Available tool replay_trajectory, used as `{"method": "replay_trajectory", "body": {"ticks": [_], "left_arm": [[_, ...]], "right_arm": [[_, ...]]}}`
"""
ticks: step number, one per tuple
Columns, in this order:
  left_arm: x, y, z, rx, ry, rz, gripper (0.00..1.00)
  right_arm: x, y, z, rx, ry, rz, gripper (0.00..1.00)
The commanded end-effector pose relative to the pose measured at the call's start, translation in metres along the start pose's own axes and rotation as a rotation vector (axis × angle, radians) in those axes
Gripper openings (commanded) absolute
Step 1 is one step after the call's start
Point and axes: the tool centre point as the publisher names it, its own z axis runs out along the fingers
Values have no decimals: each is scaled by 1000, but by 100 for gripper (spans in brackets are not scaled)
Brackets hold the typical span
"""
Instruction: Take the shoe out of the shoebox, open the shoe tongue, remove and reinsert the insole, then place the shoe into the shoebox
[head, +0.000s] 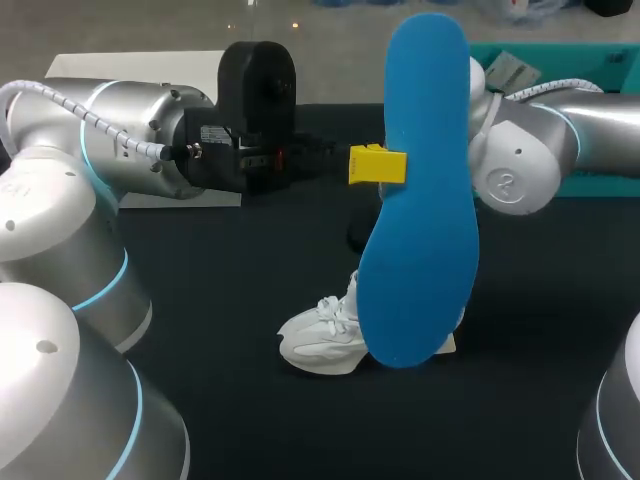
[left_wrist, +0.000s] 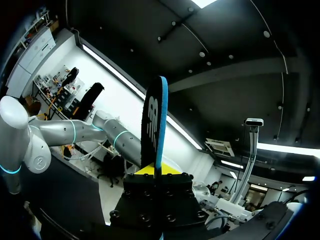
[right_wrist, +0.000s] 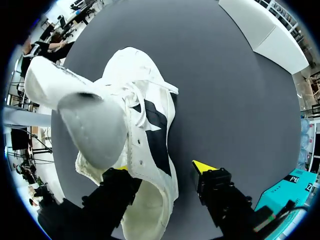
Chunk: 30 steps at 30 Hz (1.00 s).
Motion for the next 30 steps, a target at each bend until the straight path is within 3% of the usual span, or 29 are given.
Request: {"method": "replay_trajectory", "body": {"ticks": [1,14,21,23,27,30], "left_arm": [[8,2,11,60,-58,0,0],[8,2,11,60,-58,0,0],[8,2,11,60,-58,0,0],[8,2,11,60,-58,0,0],[8,2,11,60,-58,0,0],[8,2,11,60,-58,0,0]], "right_arm": [[1,-4,16,-8,36,5,0],[6,-7,22,-8,48,-22,0],[11,-5,10,-62,158,355,0],[9,-10,3,-100,220,556,0],[13,-23,-10,-254,323,850,0],[21,-30,-21,-325,320,1020,0]]}}
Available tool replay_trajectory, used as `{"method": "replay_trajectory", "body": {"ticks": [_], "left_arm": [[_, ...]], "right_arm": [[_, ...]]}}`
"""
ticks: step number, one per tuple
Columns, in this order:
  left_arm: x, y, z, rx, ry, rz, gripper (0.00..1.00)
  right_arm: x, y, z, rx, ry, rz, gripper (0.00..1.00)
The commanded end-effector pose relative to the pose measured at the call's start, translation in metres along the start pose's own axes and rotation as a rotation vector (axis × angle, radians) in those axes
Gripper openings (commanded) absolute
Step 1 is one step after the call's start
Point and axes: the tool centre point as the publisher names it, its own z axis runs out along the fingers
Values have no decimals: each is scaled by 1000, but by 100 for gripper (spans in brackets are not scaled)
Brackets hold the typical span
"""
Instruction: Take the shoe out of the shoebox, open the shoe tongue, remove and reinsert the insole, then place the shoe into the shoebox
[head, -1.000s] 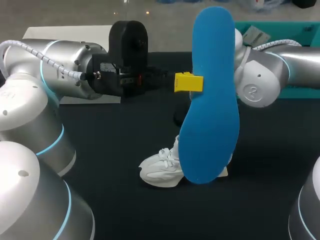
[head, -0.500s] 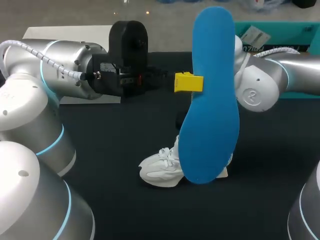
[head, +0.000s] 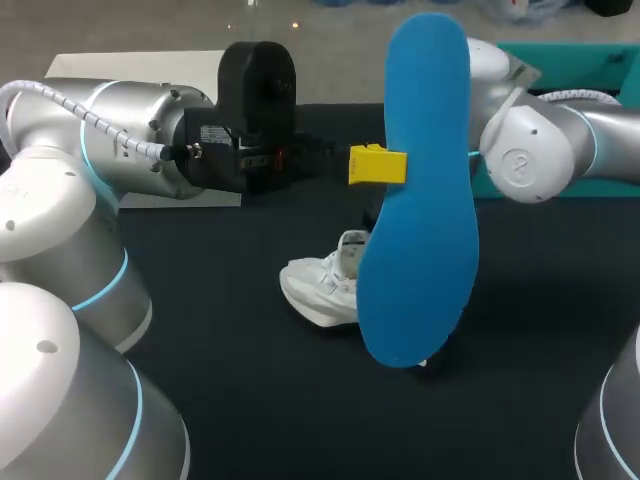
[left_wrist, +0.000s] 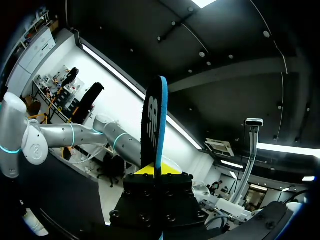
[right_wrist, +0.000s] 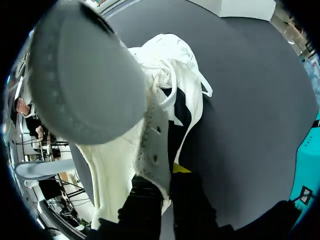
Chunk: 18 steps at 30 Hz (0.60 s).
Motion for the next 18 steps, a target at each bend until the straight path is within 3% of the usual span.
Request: {"method": "replay_trajectory", "body": {"ticks": [1,4,8,18], "left_arm": [[8,2,11,60,-58,0,0],[8,2,11,60,-58,0,0],[8,2,11,60,-58,0,0],[8,2,11,60,-58,0,0]], "right_arm": [[10,-22,-20,-306,166,629,0],[20,-20,-29,-350,139,715,0],[32,-12,-30,-352,46,819,0],[33,4,-29,-323,-113,903,0]]}}
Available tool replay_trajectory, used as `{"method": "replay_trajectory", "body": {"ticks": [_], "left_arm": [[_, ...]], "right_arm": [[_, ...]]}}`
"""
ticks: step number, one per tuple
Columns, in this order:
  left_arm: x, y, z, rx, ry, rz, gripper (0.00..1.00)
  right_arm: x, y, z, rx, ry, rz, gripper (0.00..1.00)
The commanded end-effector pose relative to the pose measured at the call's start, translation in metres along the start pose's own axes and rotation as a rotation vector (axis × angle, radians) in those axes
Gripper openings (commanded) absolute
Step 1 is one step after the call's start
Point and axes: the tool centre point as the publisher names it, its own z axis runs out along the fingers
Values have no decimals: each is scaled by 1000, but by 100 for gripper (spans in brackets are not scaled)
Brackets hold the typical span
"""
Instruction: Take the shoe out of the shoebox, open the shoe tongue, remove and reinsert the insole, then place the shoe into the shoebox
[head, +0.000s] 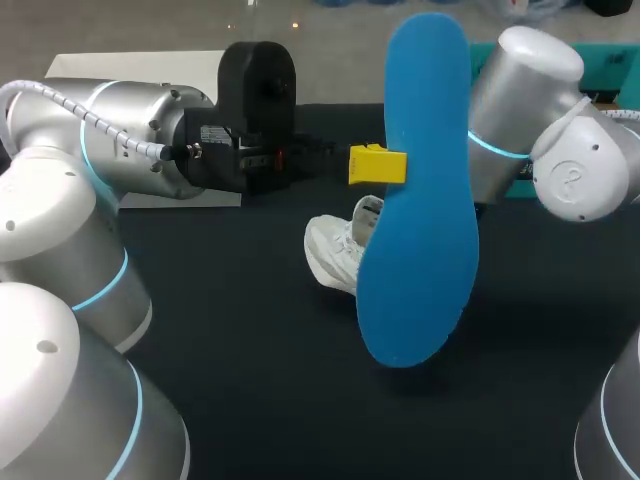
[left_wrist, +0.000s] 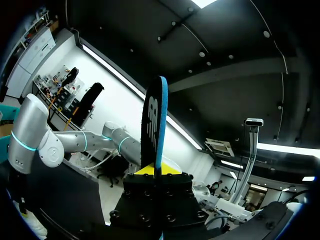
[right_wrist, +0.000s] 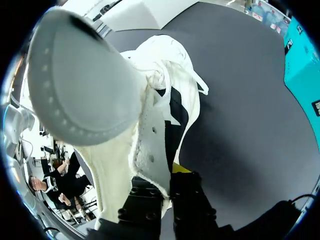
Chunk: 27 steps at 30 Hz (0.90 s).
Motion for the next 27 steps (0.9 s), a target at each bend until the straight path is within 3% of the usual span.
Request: {"method": "replay_trajectory", "body": {"ticks": [1,10,27], "left_arm": [[8,2,11,60,-58,0,0],[8,2,11,60,-58,0,0],[8,2,11,60,-58,0,0]], "right_arm": [[7,-2,0,-160,-173,359,0],[11,-1,5,-144,-285,374,0],[16,9,36,-158,-252,369,0]]}}
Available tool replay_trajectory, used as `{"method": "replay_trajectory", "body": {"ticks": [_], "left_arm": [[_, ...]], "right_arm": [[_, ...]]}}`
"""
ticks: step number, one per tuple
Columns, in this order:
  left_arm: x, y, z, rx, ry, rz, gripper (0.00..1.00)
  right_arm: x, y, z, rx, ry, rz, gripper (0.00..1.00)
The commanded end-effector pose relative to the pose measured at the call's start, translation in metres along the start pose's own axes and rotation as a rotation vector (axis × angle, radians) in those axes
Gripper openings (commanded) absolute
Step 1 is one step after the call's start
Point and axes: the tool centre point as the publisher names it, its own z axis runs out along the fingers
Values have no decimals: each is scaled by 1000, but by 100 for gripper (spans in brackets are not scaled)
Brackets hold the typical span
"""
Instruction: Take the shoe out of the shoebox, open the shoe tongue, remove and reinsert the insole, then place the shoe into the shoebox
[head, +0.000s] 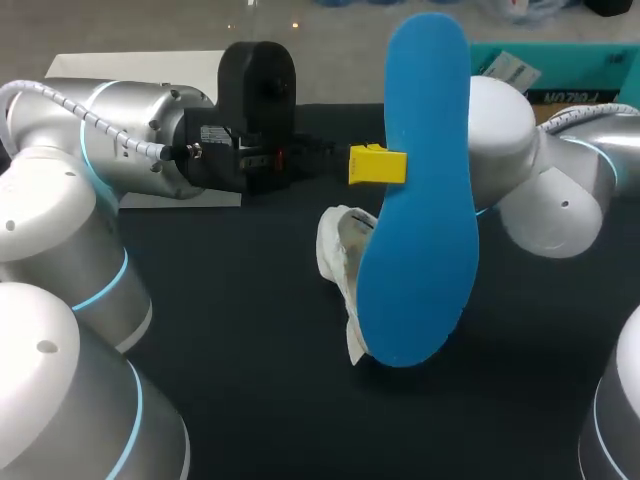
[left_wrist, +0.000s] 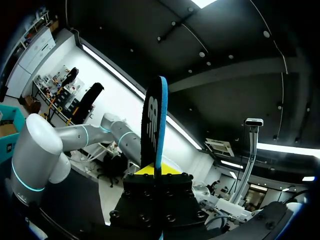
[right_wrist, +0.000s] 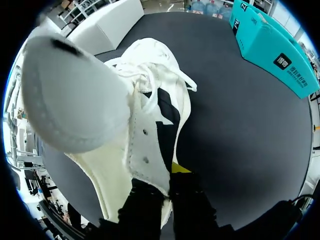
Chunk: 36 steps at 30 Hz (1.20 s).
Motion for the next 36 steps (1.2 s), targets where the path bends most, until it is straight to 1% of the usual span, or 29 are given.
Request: {"method": "replay_trajectory", "body": {"ticks": [1,7,17,21,22,23,24,29,34,36], "left_arm": [[8,2,11,60,-58,0,0],[8,2,11,60,-58,0,0],[8,2,11,60,-58,0,0],[8,2,11,60,-58,0,0],[8,2,11,60,-58,0,0],[8,2,11,60,-58,0,0],[8,2,11,60,-58,0,0],[8,2,11,60,-58,0,0],[8,2,11,60,-58,0,0],[8,2,11,60,-58,0,0]], "right_arm": [[3,3,14,2,9,14,0],[5,1,26,9,25,70,0],[7,1,36,12,24,92,0],[7,0,36,20,23,109,0],[6,-1,35,21,24,110,21],[6,-2,33,22,25,113,82],[5,-3,30,21,24,122,100],[2,-8,13,23,44,150,100],[-4,-9,-11,38,123,179,100],[-7,-7,-21,53,189,160,100]]}}
